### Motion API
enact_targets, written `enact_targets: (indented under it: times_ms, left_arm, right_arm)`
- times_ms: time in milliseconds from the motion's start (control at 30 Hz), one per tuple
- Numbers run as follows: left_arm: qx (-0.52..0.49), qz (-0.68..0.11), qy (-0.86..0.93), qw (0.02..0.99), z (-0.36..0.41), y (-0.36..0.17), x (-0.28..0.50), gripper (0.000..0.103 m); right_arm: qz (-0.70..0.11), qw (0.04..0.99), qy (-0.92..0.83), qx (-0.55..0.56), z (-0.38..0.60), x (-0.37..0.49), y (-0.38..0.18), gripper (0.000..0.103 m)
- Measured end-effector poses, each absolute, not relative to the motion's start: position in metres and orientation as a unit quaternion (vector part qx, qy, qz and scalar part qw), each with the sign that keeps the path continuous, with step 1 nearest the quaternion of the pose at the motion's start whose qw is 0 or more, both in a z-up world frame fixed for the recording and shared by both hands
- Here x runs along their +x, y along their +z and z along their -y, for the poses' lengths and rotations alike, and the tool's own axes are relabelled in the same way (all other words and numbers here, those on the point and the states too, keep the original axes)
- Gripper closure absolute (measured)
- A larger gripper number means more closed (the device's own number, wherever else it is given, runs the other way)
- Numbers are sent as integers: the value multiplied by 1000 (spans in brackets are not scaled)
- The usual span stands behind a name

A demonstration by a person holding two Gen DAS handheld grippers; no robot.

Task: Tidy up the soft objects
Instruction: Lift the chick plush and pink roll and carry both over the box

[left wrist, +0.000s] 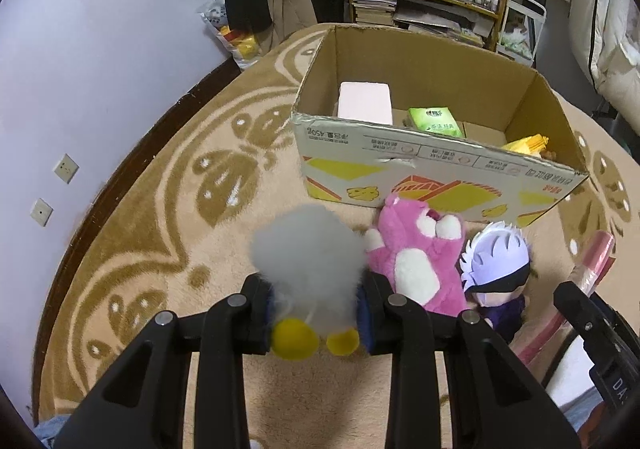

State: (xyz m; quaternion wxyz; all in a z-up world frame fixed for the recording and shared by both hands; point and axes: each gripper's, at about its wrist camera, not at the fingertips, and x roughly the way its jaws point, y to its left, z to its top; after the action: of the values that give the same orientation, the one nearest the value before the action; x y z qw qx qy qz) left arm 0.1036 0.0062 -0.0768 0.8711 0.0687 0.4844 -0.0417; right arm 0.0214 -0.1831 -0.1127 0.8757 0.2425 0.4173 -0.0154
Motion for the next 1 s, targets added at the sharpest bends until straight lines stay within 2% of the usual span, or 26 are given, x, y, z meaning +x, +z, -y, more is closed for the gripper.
enact_targets:
  times_ms: [433,1000]
  left_arm:
    - [80,-449,-35,889,-4,-57,96,74]
    - [90,-365,-45,926,3,-3,90,74]
  right_arm:
    - [-391,890,-8,236,181,19,-95,56]
    - [-318,924,8,213,180,20,-48,56]
